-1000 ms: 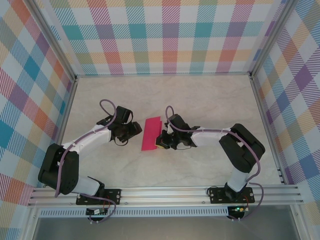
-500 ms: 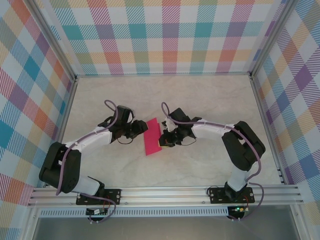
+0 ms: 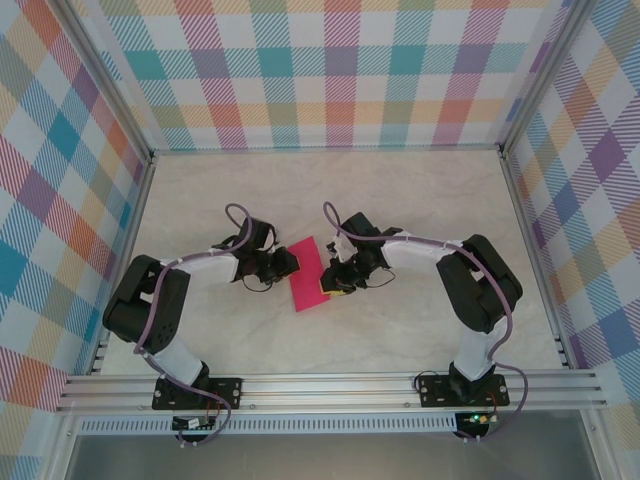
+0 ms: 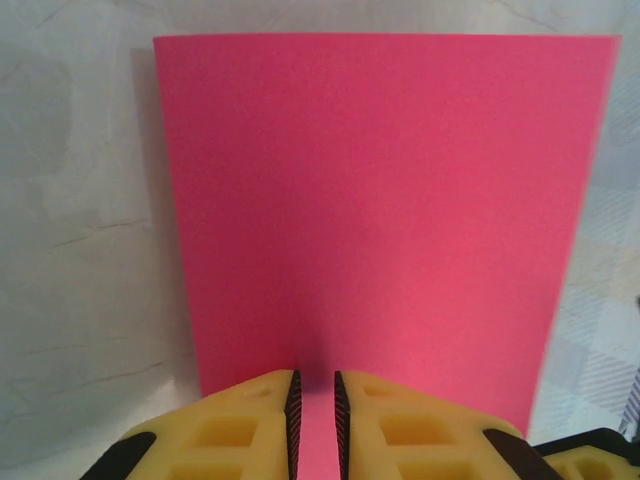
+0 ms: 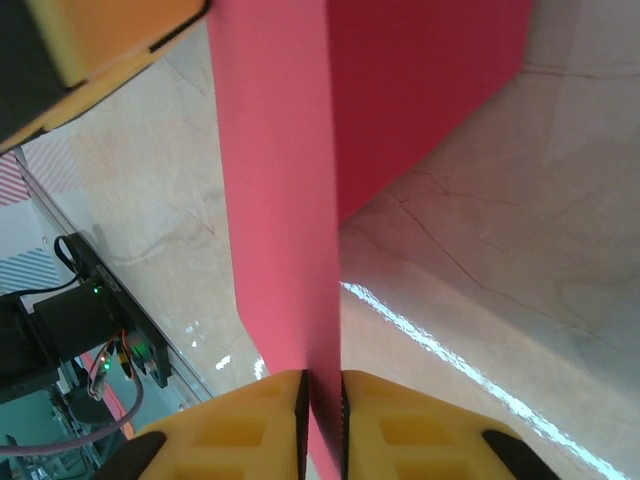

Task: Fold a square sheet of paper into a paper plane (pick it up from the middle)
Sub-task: Third fold the triangle at the center of the table.

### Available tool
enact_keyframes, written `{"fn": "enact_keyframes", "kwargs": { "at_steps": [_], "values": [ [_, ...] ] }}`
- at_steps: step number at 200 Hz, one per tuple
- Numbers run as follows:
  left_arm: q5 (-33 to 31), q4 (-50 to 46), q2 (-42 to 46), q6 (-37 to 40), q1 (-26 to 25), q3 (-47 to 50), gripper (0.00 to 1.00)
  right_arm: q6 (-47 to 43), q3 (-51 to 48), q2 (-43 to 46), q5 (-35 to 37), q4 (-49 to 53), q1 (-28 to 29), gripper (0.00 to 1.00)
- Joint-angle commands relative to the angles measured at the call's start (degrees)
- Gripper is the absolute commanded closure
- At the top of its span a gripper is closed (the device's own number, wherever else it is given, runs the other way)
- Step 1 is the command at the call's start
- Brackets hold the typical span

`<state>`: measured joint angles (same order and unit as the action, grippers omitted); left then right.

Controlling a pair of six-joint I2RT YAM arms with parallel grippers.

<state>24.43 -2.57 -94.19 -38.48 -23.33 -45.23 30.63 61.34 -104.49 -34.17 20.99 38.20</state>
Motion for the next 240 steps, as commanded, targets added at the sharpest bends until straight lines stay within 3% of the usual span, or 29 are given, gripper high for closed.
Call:
{"fn": "enact_keyframes", "kwargs": {
  "at_steps": [1, 49, 111, 178, 216, 240],
  "values": [
    [0.0, 1.6, -1.3, 1.2, 0.1, 0.5, 0.82, 5.9, -2.3, 1.6, -1.3, -4.6, -0.1, 0.79],
    [-0.5, 1.9, -3.1, 1.2, 0.1, 1.0, 0.84, 16.6, -9.4, 5.8, -1.2, -13.8, -0.1, 0.74],
    [-0.6, 2.6, -4.9, 0.7, 0.0, 0.9, 0.85, 19.6, -11.3, 6.1, -0.9, -15.6, 0.4, 0.75],
    [-0.6, 2.4, -2.9, 0.2, 0.0, 0.6, 0.85, 21.9, -11.2, 6.4, 4.9, -12.8, 1.2, 0.94],
    [-1.7, 2.6, 0.4, -0.3, 0.0, -0.3, 0.77, 19.4, -9.4, 6.1, 5.5, -5.8, 1.2, 0.99],
    [-4.2, 1.6, -0.4, 0.5, 0.1, -1.2, 0.77, 17.9, -8.5, 5.4, 4.8, -3.0, 1.2, 0.99]
  ]
}}
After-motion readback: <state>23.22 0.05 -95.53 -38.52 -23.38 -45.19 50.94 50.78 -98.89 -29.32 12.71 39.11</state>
